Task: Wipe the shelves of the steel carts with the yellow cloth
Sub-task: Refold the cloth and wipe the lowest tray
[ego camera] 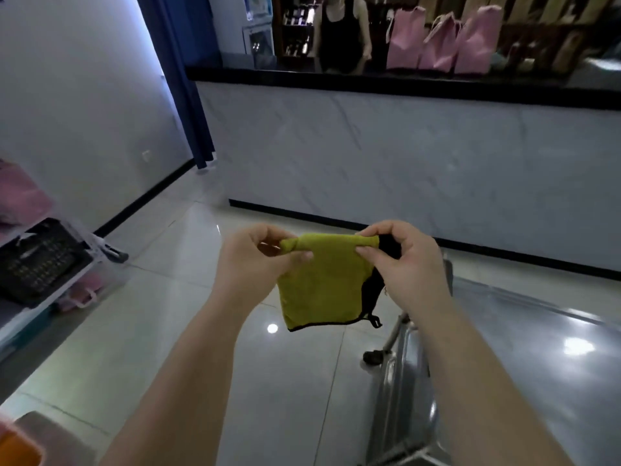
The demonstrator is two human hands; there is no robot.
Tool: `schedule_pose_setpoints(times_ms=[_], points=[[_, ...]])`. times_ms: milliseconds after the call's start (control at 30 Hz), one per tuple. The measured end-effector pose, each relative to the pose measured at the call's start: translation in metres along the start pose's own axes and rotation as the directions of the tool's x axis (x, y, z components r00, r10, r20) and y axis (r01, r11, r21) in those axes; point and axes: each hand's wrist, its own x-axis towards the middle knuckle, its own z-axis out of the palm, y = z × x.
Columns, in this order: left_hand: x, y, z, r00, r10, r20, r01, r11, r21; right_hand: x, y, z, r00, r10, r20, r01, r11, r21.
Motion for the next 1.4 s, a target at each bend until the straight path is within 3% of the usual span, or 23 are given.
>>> schedule_pose_setpoints(times_ms=[200,467,567,700,967,1167,1400], points=[[0.140,-0.020,0.009,0.996,-0.036,0.076,0.038,0.999,-0.015,0.115,0.043,0.044,0.995,0.080,-0.063,-0.078,0.996,0.037],[0.333,-0.067,0.060,0.968,0.108,0.225,-0.096,0.993,-0.062,0.248,0.118,0.088,0.960,0.147,-0.238,-0.152,0.988,-0.002],[0.404,-0.084,0.099,0.921,0.112,0.373,-0.081,0.992,-0.098,0.287,0.151,0.092,0.916,0.204,-0.345,-0.222,0.975,-0.013],[0.483,-0.089,0.170,0.783,0.143,0.605,-0.105,0.990,-0.098,0.327,0.195,0.080,0.812,0.285,-0.509,-0.341,0.940,-0.018],[0.561,-0.065,0.369,0.457,0.213,0.864,-0.121,0.977,-0.176,0.368,0.285,-0.028,0.604,0.345,-0.718,-0.546,0.836,-0.056],[0.586,0.002,0.521,0.407,0.257,0.877,-0.087,0.966,-0.243,0.416,0.335,-0.148,0.478,0.333,-0.813,-0.562,0.827,0.008],[0.597,0.088,0.678,0.331,0.367,0.869,-0.114,0.930,-0.350,0.457,0.374,-0.265,0.302,0.212,-0.929,-0.552,0.834,0.011]])
